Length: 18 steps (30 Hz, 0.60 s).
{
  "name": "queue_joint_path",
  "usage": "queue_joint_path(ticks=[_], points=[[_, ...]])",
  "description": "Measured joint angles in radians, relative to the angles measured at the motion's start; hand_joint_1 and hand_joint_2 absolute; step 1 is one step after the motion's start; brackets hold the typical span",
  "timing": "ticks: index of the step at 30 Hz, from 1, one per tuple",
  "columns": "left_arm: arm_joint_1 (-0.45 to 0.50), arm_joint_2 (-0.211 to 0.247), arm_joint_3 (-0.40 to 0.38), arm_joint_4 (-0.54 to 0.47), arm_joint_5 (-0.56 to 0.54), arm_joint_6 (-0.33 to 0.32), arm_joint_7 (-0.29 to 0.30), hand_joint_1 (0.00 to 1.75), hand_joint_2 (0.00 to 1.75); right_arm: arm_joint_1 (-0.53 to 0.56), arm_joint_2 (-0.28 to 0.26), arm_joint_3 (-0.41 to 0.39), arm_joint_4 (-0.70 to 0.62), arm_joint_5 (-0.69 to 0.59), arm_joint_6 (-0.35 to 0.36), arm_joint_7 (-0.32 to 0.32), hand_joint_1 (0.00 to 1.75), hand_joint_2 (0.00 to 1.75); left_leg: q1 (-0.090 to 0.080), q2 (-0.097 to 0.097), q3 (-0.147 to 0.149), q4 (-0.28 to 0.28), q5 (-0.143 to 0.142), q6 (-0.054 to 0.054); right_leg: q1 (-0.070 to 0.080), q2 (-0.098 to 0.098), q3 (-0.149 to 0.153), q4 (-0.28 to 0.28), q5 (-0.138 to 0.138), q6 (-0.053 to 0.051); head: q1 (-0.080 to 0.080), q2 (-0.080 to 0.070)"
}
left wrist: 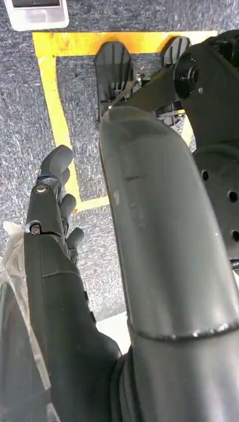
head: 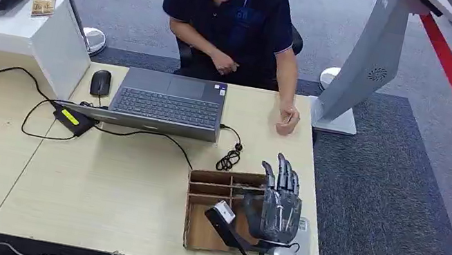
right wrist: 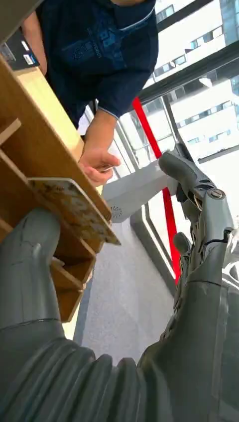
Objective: Pass the card to the sensor for recognition and then transmit it.
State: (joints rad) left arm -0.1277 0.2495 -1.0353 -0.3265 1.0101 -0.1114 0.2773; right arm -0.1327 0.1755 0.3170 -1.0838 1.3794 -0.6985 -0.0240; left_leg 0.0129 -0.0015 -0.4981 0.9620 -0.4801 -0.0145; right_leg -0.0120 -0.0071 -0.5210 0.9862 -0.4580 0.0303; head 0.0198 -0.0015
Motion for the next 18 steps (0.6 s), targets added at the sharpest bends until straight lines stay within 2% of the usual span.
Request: queue_joint_path(ticks=[6, 10, 12, 14, 15, 16, 18], points=[[0.001, 0.000, 0.000, 0.000, 0.007, 0.013, 0.000, 0.00, 0.00, 0.010, -0.006, 0.000, 0.008, 0.014, 0.000, -0.010, 0.66, 1.75, 0.000, 0.000, 0.000, 0.000, 0.000, 0.000, 0.000, 0.000, 0.000, 0.000, 0.000, 0.000, 0.000, 0.000], [0.001, 0.000, 0.000, 0.000, 0.010, 0.010, 0.000, 0.00, 0.00, 0.013, -0.011, 0.000, 0.011, 0.014, 0.000, -0.003, 0.80, 1.75, 0.000, 0.000, 0.000, 0.000, 0.000, 0.000, 0.000, 0.000, 0.000, 0.000, 0.000, 0.000, 0.000, 0.000], [0.001, 0.000, 0.000, 0.000, 0.010, 0.009, 0.000, 0.00, 0.00, 0.015, -0.012, 0.000, 0.014, 0.014, 0.000, -0.002, 0.80, 1.75, 0.000, 0.000, 0.000, 0.000, 0.000, 0.000, 0.000, 0.000, 0.000, 0.000, 0.000, 0.000, 0.000, 0.000], [0.001, 0.000, 0.000, 0.000, 0.010, 0.007, 0.000, 0.00, 0.00, 0.016, -0.014, 0.000, 0.018, 0.014, 0.000, 0.000, 1.05, 1.75, 0.000, 0.000, 0.000, 0.000, 0.000, 0.000, 0.000, 0.000, 0.000, 0.000, 0.000, 0.000, 0.000, 0.000], [0.001, 0.000, 0.000, 0.000, 0.010, 0.007, 0.000, 0.00, 0.00, 0.016, -0.014, 0.000, 0.018, 0.013, 0.000, 0.001, 1.10, 1.75, 0.000, 0.000, 0.000, 0.000, 0.000, 0.000, 0.000, 0.000, 0.000, 0.000, 0.000, 0.000, 0.000, 0.000], [0.001, 0.000, 0.000, 0.000, 0.010, 0.007, 0.000, 0.00, 0.00, 0.017, -0.015, 0.000, 0.018, 0.012, 0.000, 0.002, 1.40, 1.75, 0.000, 0.000, 0.000, 0.000, 0.000, 0.000, 0.000, 0.000, 0.000, 0.000, 0.000, 0.000, 0.000, 0.000], [0.001, 0.000, 0.000, 0.000, 0.010, 0.007, 0.000, 0.00, 0.00, 0.017, -0.015, 0.000, 0.018, 0.011, 0.000, 0.003, 1.48, 1.75, 0.000, 0.000, 0.000, 0.000, 0.000, 0.000, 0.000, 0.000, 0.000, 0.000, 0.000, 0.000, 0.000, 0.000]])
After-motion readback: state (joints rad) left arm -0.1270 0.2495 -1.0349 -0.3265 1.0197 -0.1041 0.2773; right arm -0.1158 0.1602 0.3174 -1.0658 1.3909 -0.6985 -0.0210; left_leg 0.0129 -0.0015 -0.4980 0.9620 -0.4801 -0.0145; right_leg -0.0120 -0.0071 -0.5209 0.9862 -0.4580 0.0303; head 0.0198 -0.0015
